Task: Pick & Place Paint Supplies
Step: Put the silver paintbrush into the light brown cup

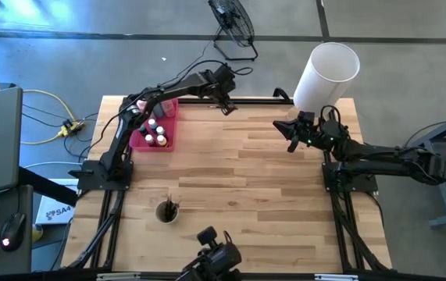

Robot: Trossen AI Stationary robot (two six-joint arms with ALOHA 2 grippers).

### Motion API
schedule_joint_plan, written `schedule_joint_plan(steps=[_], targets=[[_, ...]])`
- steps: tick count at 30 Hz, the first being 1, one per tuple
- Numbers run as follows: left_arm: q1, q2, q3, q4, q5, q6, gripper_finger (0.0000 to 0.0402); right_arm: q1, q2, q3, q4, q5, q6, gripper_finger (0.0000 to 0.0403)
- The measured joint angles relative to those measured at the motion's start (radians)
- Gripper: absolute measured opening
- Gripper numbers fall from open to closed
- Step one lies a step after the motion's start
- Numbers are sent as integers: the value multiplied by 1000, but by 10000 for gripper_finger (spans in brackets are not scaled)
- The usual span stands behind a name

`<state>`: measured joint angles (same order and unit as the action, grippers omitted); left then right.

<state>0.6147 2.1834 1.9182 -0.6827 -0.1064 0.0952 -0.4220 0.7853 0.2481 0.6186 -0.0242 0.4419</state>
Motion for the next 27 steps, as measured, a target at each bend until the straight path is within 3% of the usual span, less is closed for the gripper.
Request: schedule_joint_plan(steps=[14,23,27], targets=[[-7,0,0,0,19,36,0,0,0,0,0,0,35,2],[-6,0,-1,4,-51,31,0,0,0,0,-1,20,34,2],[-6,0,-1,7,-28,55,0,0,0,0,-2,26,33,2]])
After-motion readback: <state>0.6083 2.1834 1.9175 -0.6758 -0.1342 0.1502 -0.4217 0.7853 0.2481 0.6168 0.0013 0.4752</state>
